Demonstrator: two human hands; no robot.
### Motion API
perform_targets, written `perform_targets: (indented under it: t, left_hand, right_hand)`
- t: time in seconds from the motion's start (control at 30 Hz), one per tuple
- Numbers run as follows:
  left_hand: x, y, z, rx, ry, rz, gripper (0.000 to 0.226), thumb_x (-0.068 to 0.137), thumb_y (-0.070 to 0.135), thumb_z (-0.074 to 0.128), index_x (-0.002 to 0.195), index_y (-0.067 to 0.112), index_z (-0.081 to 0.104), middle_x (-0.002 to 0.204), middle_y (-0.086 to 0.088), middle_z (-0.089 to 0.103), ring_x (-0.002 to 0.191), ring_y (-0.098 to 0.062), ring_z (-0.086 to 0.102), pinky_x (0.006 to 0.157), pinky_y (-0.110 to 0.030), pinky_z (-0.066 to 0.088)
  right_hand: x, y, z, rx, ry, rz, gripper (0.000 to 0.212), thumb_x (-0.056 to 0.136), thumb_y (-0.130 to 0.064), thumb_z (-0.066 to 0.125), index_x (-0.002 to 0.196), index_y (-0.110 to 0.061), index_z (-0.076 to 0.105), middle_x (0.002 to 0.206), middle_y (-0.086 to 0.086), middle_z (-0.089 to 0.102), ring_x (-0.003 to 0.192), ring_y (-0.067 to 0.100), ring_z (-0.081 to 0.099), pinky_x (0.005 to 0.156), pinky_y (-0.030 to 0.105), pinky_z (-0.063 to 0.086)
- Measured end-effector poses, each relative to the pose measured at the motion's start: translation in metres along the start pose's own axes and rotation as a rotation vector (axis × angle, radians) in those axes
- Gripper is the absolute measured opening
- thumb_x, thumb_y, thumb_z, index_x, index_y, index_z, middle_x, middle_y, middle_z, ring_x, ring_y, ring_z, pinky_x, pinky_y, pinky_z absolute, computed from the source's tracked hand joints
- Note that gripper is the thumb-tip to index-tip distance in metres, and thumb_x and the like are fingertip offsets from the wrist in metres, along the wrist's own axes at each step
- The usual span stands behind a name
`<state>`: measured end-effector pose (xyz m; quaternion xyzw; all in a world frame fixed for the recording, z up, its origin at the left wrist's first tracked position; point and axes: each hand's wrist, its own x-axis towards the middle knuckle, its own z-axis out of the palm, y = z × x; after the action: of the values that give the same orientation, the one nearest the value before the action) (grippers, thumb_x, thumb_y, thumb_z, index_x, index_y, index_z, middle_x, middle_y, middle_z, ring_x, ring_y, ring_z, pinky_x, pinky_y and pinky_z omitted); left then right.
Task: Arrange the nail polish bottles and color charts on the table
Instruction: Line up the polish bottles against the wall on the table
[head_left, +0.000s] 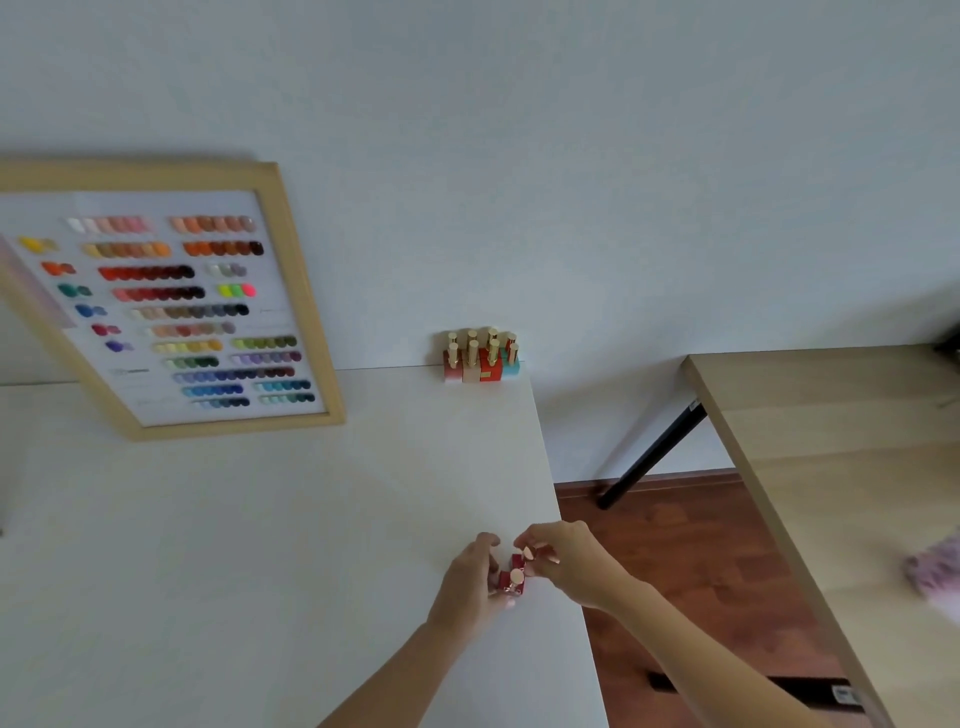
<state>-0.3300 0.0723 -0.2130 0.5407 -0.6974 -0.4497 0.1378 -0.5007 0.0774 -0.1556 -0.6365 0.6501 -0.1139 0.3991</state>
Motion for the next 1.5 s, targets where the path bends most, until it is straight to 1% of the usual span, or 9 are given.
perform_targets:
  t: [0.23, 0.37, 0.5, 0.7, 0.83, 0.93, 1.2, 1.3, 1.5]
  left_hand:
    - [0.004, -0.003, 0.006, 0.050, -0.039, 0.033, 0.064, 0.069, 0.016, 0.081, 0.128, 0.018, 0.054, 0.110, -0.006, 0.059, 0.098, -0.017, 0.060, 0.086, -0.017, 0.045]
    - [0.006, -0.005, 0.008, 0.065, -0.038, 0.056, 0.055, 0.068, 0.017, 0.081, 0.119, 0.021, 0.060, 0.098, 0.002, 0.053, 0.090, -0.012, 0.057, 0.078, -0.012, 0.040]
    - [0.007, -0.009, 0.008, 0.077, -0.028, 0.087, 0.048, 0.065, 0.023, 0.082, 0.109, 0.021, 0.062, 0.097, 0.000, 0.055, 0.087, -0.013, 0.058, 0.076, -0.014, 0.044]
    - [0.006, -0.020, -0.002, 0.018, -0.040, 0.158, 0.039, 0.063, 0.029, 0.080, 0.098, 0.018, 0.066, 0.092, -0.001, 0.056, 0.074, -0.009, 0.057, 0.068, -0.014, 0.050]
    - [0.008, -0.031, -0.025, -0.029, 0.017, 0.148, 0.040, 0.064, 0.028, 0.081, 0.099, 0.016, 0.066, 0.093, 0.001, 0.060, 0.078, -0.008, 0.060, 0.073, -0.019, 0.055]
    - [0.018, -0.041, -0.053, -0.063, 0.106, 0.130, 0.043, 0.064, 0.028, 0.083, 0.102, 0.015, 0.067, 0.093, 0.004, 0.062, 0.080, -0.007, 0.063, 0.073, -0.017, 0.055]
    - [0.092, -0.057, -0.129, -0.033, 0.255, 0.103, 0.052, 0.064, 0.024, 0.087, 0.110, 0.013, 0.066, 0.094, 0.003, 0.061, 0.073, -0.009, 0.061, 0.065, -0.011, 0.052]
    - [0.129, -0.057, -0.148, -0.012, 0.287, 0.107, 0.050, 0.064, 0.023, 0.087, 0.108, 0.011, 0.066, 0.094, 0.002, 0.060, 0.068, -0.010, 0.060, 0.063, -0.011, 0.050]
    - [0.199, -0.052, -0.169, -0.009, 0.361, 0.109, 0.048, 0.063, 0.021, 0.087, 0.105, 0.010, 0.067, 0.095, -0.005, 0.063, 0.073, -0.018, 0.062, 0.065, -0.017, 0.049]
  right_hand:
    - [-0.008, 0.005, 0.003, 0.025, 0.003, 0.009, 0.038, 0.087, 0.003, 0.052, 0.115, -0.019, 0.063, 0.109, 0.000, 0.070, 0.098, 0.002, 0.064, 0.083, 0.009, 0.049]
    - [-0.010, 0.012, 0.002, 0.050, 0.157, 0.073, 0.038, 0.089, 0.006, 0.042, 0.114, -0.015, 0.063, 0.103, 0.001, 0.070, 0.090, 0.003, 0.064, 0.085, 0.015, 0.052]
    - [-0.006, 0.020, 0.003, 0.073, 0.295, 0.143, 0.037, 0.090, 0.006, 0.041, 0.113, -0.013, 0.062, 0.101, -0.001, 0.068, 0.090, 0.003, 0.062, 0.077, 0.004, 0.045]
    - [0.019, 0.018, 0.009, 0.068, 0.333, 0.140, 0.035, 0.090, 0.002, 0.048, 0.120, -0.012, 0.058, 0.120, 0.003, 0.064, 0.114, 0.015, 0.058, 0.098, 0.022, 0.044]
    - [0.052, 0.008, 0.019, -0.047, 0.298, 0.093, 0.041, 0.093, -0.008, 0.049, 0.134, -0.014, 0.044, 0.141, 0.006, 0.047, 0.133, 0.021, 0.040, 0.111, 0.032, 0.032]
    - [0.082, -0.001, 0.028, -0.163, 0.250, 0.057, 0.051, 0.098, -0.019, 0.044, 0.145, -0.017, 0.025, 0.157, 0.008, 0.018, 0.146, 0.025, 0.011, 0.118, 0.036, 0.016]
    - [0.135, 0.000, 0.060, -0.482, 0.161, 0.071, 0.065, 0.095, -0.057, 0.015, 0.146, -0.032, -0.017, 0.157, 0.006, -0.021, 0.143, 0.031, -0.024, 0.118, 0.050, -0.005]
    - [0.137, 0.008, 0.069, -0.516, 0.209, 0.078, 0.063, 0.091, -0.063, 0.003, 0.142, -0.038, -0.023, 0.156, 0.001, -0.024, 0.141, 0.025, -0.028, 0.118, 0.049, -0.009]
    - [0.140, 0.008, 0.070, -0.545, 0.279, 0.091, 0.062, 0.092, -0.062, 0.009, 0.147, -0.039, -0.009, 0.159, 0.000, -0.008, 0.146, 0.025, -0.010, 0.116, 0.047, -0.005]
